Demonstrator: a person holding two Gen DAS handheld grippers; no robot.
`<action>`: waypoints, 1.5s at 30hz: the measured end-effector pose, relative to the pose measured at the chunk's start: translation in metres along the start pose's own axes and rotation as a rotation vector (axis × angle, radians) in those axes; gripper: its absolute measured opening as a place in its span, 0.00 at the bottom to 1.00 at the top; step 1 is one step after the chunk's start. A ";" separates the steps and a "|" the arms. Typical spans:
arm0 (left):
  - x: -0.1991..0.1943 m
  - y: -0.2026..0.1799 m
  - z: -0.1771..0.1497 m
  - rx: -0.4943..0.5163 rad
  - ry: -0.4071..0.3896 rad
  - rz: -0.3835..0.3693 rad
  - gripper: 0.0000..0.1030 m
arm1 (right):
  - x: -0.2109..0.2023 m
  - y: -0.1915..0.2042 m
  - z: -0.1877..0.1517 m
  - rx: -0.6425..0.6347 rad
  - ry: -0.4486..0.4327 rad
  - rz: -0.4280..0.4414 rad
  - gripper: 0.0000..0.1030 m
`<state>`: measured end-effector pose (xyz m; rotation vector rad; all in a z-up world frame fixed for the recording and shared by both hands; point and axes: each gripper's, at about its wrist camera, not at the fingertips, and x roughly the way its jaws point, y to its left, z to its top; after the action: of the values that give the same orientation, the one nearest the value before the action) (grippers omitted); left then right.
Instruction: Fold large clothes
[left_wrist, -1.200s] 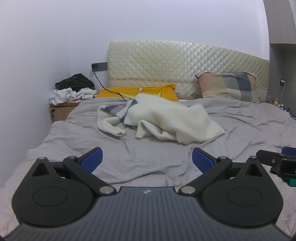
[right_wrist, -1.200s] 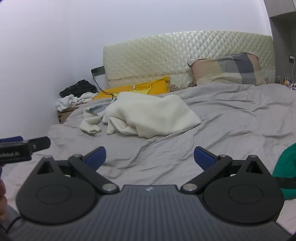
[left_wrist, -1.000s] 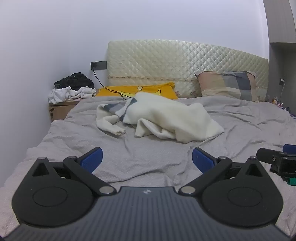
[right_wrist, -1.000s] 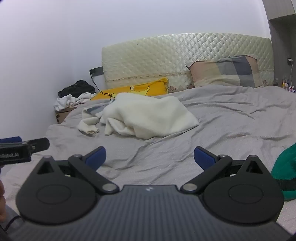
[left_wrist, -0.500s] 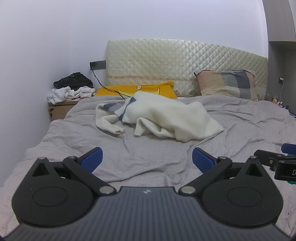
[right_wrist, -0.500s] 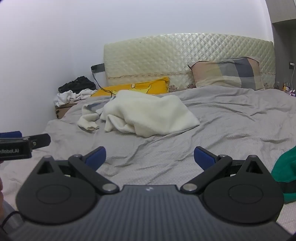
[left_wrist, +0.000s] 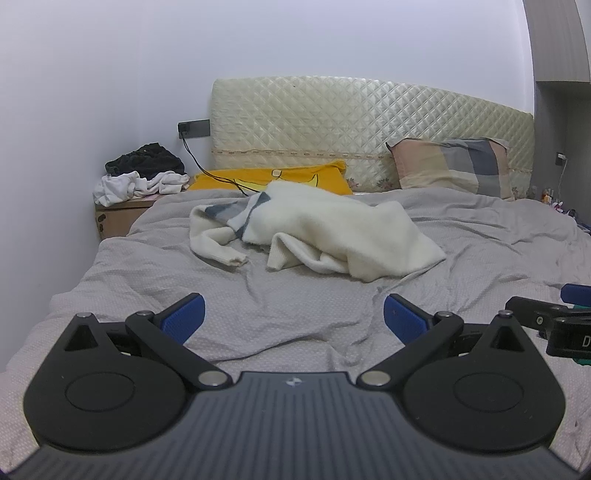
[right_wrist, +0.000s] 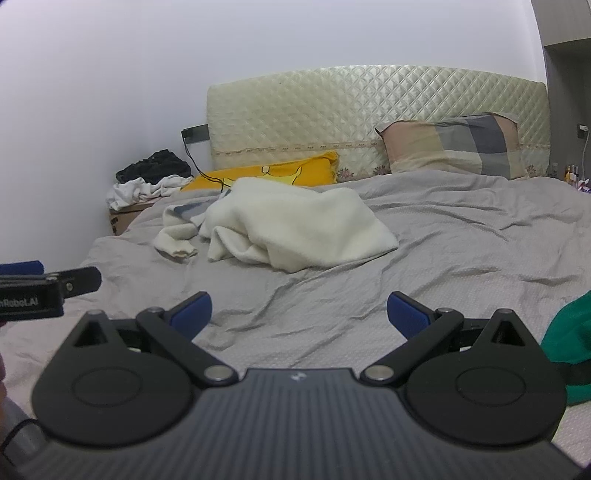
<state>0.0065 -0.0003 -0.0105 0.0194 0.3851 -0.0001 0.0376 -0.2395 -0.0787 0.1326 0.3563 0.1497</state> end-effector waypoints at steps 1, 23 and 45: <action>0.001 0.001 0.000 -0.001 0.000 -0.001 1.00 | 0.000 0.000 0.000 0.001 0.000 0.000 1.00; -0.004 -0.001 0.001 0.000 -0.006 -0.006 1.00 | 0.001 0.002 -0.001 -0.009 -0.003 0.001 1.00; -0.009 -0.005 0.000 0.014 -0.015 -0.025 1.00 | 0.004 0.002 0.003 0.015 0.002 -0.011 1.00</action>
<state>-0.0022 -0.0053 -0.0075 0.0280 0.3707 -0.0276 0.0423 -0.2374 -0.0769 0.1455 0.3601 0.1365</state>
